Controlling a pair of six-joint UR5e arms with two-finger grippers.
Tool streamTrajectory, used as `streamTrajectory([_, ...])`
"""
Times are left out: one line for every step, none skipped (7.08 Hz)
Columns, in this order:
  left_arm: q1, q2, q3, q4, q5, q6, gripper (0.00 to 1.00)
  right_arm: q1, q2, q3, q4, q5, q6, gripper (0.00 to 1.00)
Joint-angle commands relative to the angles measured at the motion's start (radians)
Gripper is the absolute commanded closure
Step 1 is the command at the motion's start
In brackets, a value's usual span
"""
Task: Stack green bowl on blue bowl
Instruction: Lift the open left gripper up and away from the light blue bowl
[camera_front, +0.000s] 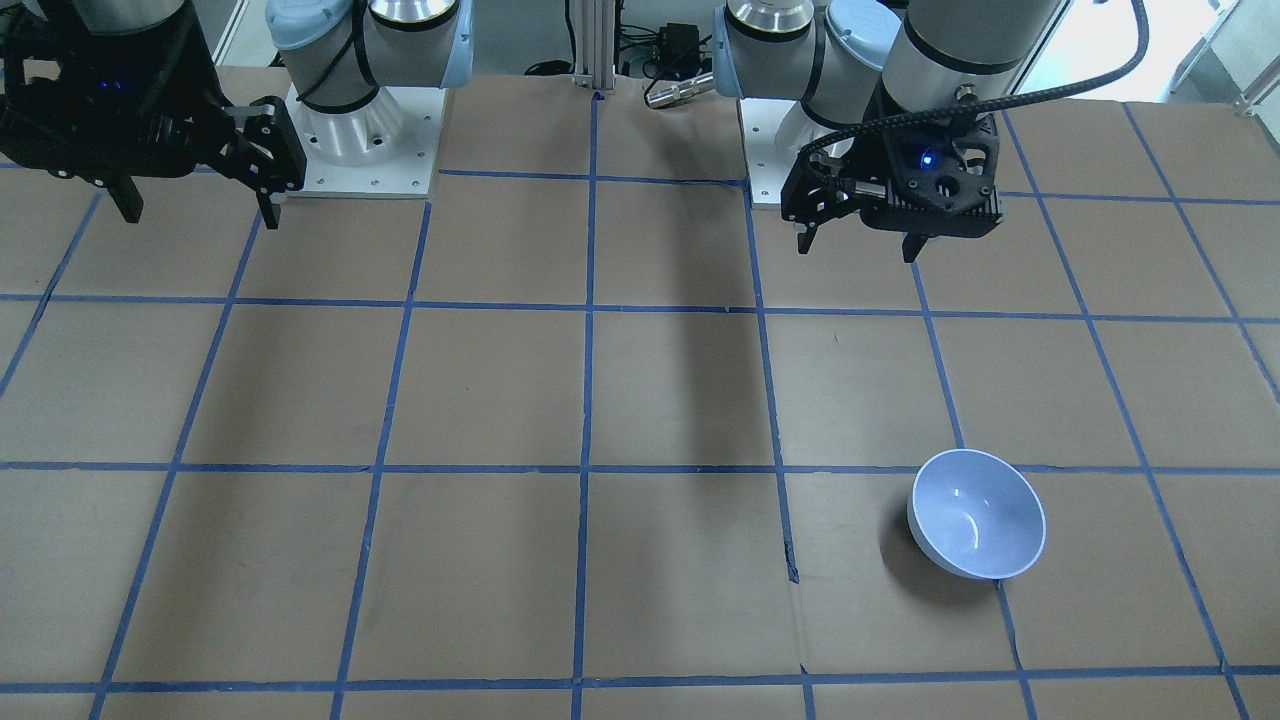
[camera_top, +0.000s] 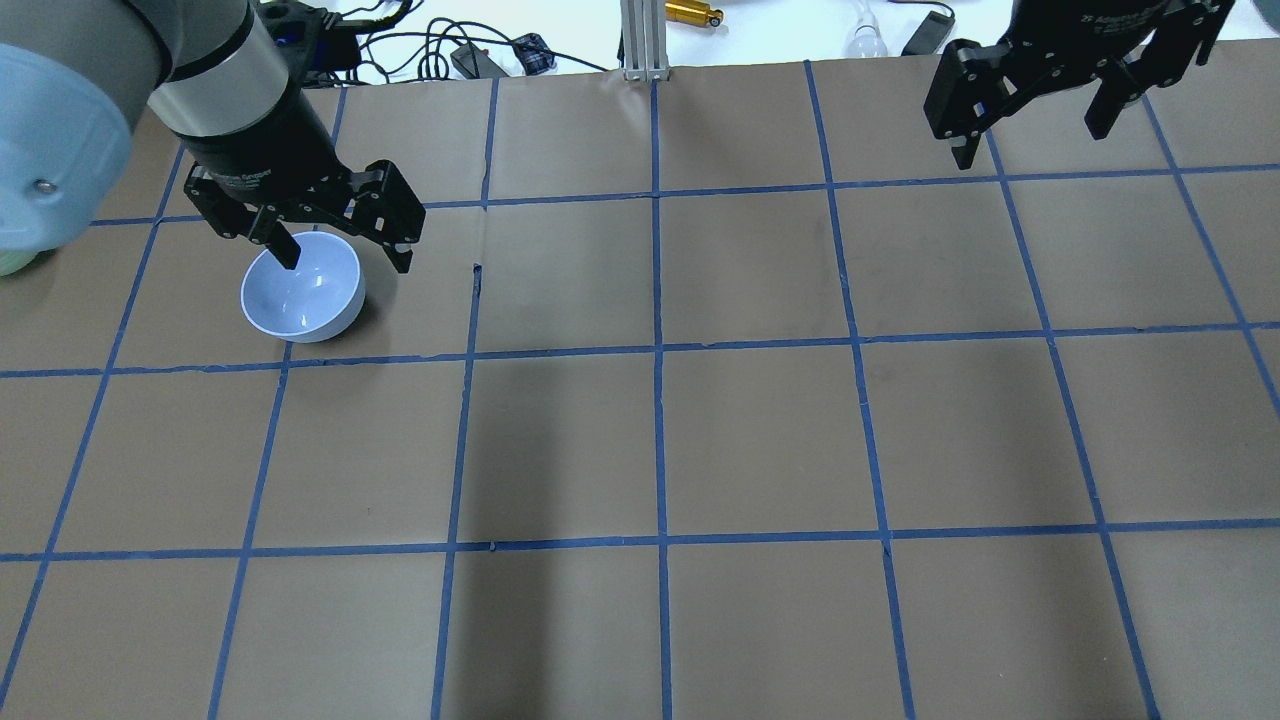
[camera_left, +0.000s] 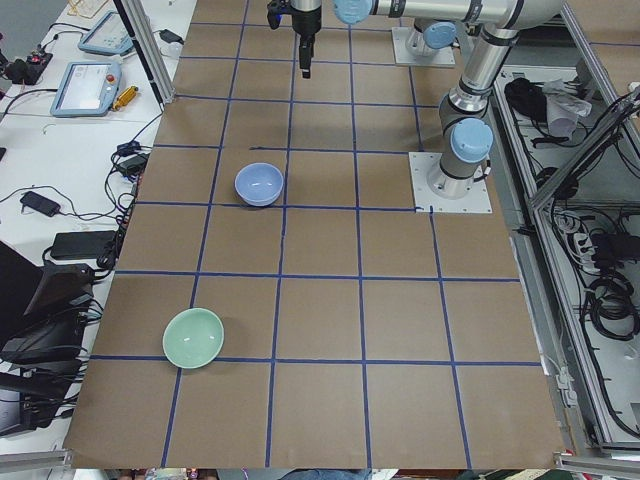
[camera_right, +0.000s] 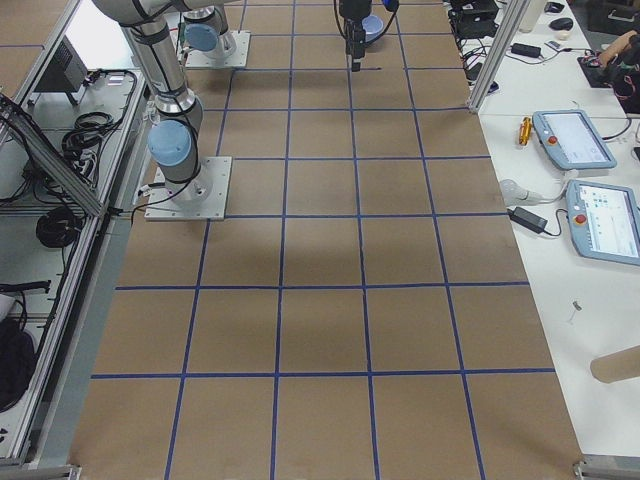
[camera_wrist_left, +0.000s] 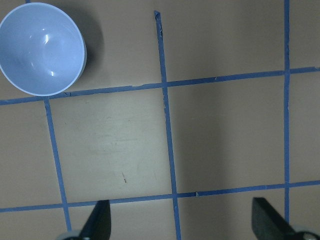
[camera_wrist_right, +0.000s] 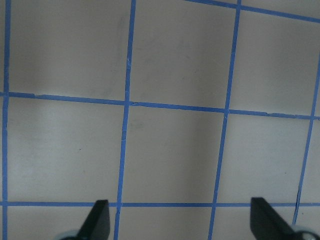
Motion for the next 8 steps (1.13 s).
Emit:
streamTrajectory([-0.001, 0.004, 0.001, 0.000, 0.002, 0.000, 0.00, 0.000, 0.000, 0.000, 0.000, 0.000, 0.000, 0.00])
streamTrajectory([-0.001, 0.004, 0.001, 0.000, 0.002, 0.000, 0.00, 0.000, 0.000, 0.000, 0.000, 0.000, 0.000, 0.00])
streamTrajectory([-0.001, 0.004, 0.000, 0.000, 0.002, 0.000, 0.00, 0.000, 0.000, 0.000, 0.000, 0.000, 0.000, 0.00])
streamTrajectory([-0.001, 0.004, 0.000, 0.000, 0.002, 0.000, 0.00, 0.000, 0.000, 0.000, 0.000, 0.000, 0.000, 0.00])
streamTrajectory([-0.001, 0.003, 0.000, 0.000, 0.002, 0.000, 0.00, 0.000, 0.000, 0.000, 0.000, 0.000, 0.000, 0.00])
streamTrajectory([0.001, 0.004, 0.000, 0.000, 0.002, 0.002, 0.00, 0.000, 0.000, 0.000, 0.000, 0.000, 0.000, 0.00])
streamTrajectory([0.001, 0.003, 0.000, 0.000, 0.002, 0.002, 0.00, 0.000, 0.000, 0.000, 0.000, 0.000, 0.000, 0.00])
streamTrajectory([0.007, 0.003, -0.002, 0.000, 0.002, 0.014, 0.00, 0.000, 0.000, 0.000, 0.000, 0.000, 0.000, 0.00])
